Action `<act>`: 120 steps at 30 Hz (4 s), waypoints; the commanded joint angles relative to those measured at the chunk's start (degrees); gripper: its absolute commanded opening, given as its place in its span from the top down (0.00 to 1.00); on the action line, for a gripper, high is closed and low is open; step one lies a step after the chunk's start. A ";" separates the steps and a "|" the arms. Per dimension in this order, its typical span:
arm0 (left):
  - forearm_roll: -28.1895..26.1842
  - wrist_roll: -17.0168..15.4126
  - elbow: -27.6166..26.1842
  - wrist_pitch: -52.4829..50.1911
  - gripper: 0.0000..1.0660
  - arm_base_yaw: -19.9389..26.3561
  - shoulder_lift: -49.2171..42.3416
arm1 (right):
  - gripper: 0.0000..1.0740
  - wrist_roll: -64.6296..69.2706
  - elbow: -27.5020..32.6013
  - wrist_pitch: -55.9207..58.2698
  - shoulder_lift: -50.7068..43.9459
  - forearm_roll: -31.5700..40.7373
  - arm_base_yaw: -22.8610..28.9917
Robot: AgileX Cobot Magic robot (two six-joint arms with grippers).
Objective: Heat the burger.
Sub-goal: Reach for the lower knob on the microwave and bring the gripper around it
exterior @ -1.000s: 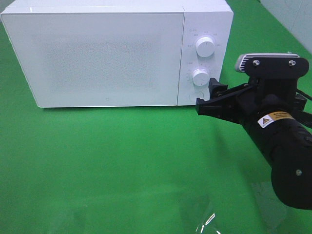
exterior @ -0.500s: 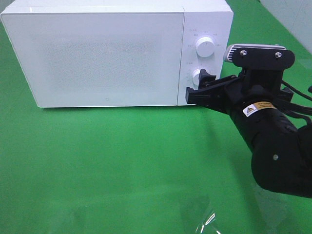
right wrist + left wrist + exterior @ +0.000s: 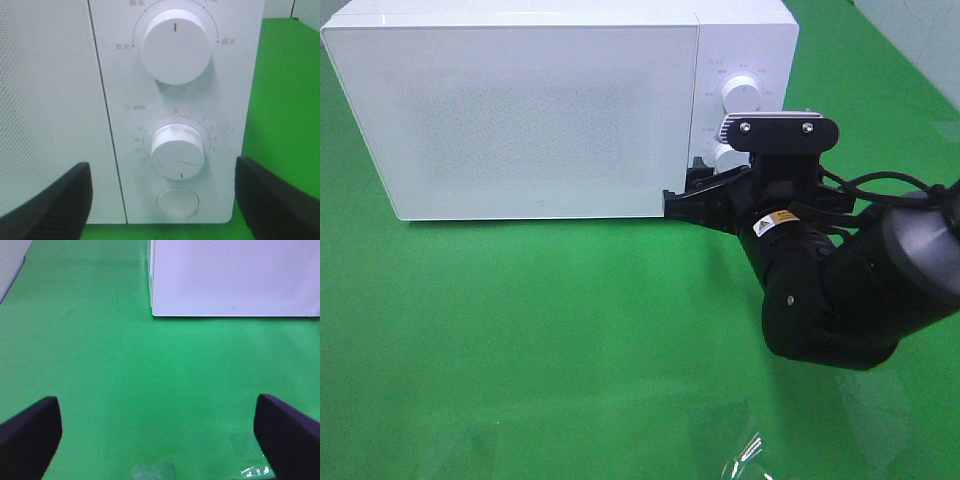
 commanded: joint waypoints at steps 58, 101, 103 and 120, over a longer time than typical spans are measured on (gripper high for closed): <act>-0.29 -0.06 0.17 -0.63 0.09 0.11 -0.97 | 0.99 27.96 -10.03 3.15 6.59 -11.23 -7.68; -0.29 -0.06 0.17 -0.63 0.09 0.11 -0.97 | 0.85 93.45 -9.74 -7.68 6.59 -20.86 -7.68; -0.29 -0.06 0.17 -0.63 0.09 0.11 -0.97 | 0.79 92.76 -9.74 -8.08 6.59 -19.77 -7.68; -0.29 -0.06 0.17 -0.63 0.09 0.11 -0.97 | 0.37 82.28 -8.37 -3.72 4.70 -12.26 -7.22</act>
